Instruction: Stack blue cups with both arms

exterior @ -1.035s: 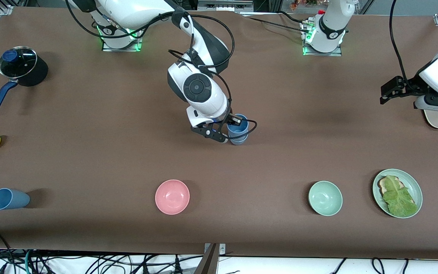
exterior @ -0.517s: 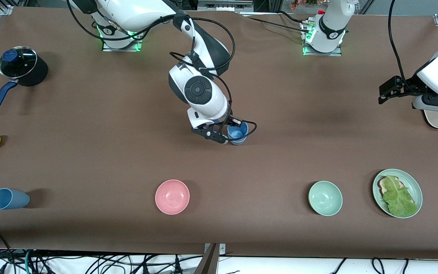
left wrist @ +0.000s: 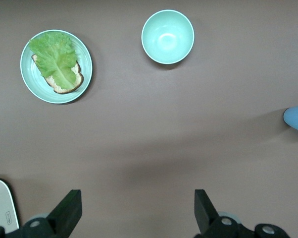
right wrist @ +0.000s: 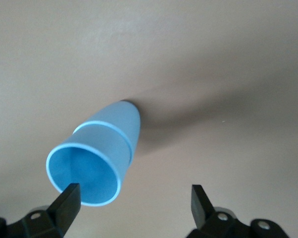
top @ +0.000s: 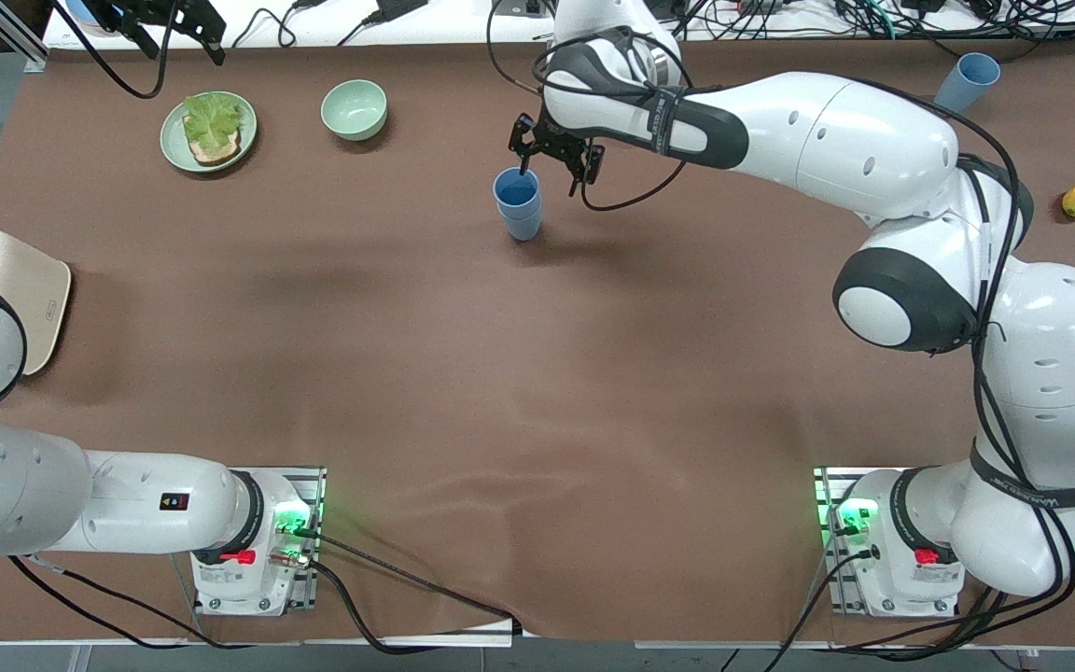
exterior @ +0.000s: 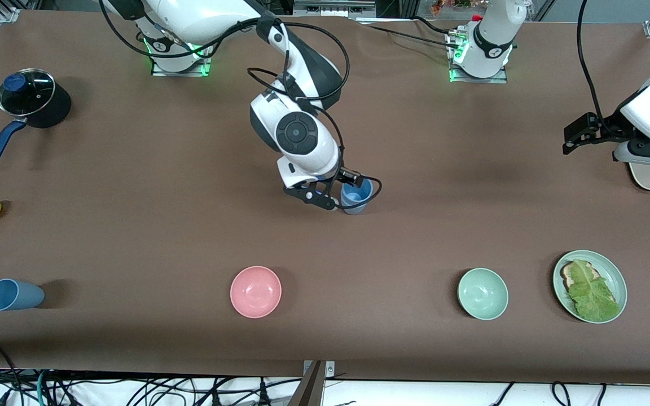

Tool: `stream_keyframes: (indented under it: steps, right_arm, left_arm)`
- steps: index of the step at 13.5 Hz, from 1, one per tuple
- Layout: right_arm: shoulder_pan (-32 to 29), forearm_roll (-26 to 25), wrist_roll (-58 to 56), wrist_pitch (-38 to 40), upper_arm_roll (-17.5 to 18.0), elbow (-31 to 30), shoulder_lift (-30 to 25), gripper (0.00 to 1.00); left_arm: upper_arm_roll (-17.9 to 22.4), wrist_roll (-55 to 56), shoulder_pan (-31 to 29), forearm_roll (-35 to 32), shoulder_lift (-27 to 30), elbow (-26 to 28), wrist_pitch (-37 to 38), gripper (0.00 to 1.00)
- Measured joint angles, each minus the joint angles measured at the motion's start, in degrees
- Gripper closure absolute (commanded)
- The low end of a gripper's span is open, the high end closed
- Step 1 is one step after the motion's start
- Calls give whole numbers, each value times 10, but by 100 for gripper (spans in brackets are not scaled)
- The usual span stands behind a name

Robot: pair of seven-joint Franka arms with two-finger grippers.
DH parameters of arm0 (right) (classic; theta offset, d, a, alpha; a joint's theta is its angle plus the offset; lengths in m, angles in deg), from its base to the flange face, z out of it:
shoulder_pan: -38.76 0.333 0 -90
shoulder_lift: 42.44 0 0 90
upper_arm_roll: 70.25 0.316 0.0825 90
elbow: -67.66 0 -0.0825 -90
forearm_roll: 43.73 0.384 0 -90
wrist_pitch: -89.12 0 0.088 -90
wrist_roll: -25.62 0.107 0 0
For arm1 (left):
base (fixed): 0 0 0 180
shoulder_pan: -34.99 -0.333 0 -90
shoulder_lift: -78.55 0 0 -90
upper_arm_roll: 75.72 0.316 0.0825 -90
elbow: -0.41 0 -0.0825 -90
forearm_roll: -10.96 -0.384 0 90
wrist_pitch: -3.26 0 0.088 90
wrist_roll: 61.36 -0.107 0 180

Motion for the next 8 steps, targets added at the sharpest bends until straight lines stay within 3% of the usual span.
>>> stream_keyframes:
  steps: [5, 8]
  right_arm:
    - [-81, 0, -131, 108, -6, 6, -51, 0]
    - [-112, 0, -236, 164, -49, -6, -84, 0]
  left_arm:
    - [-1, 0, 0, 0, 0, 0, 8, 0]
    - [-2, 0, 0, 0, 0, 0, 8, 0]
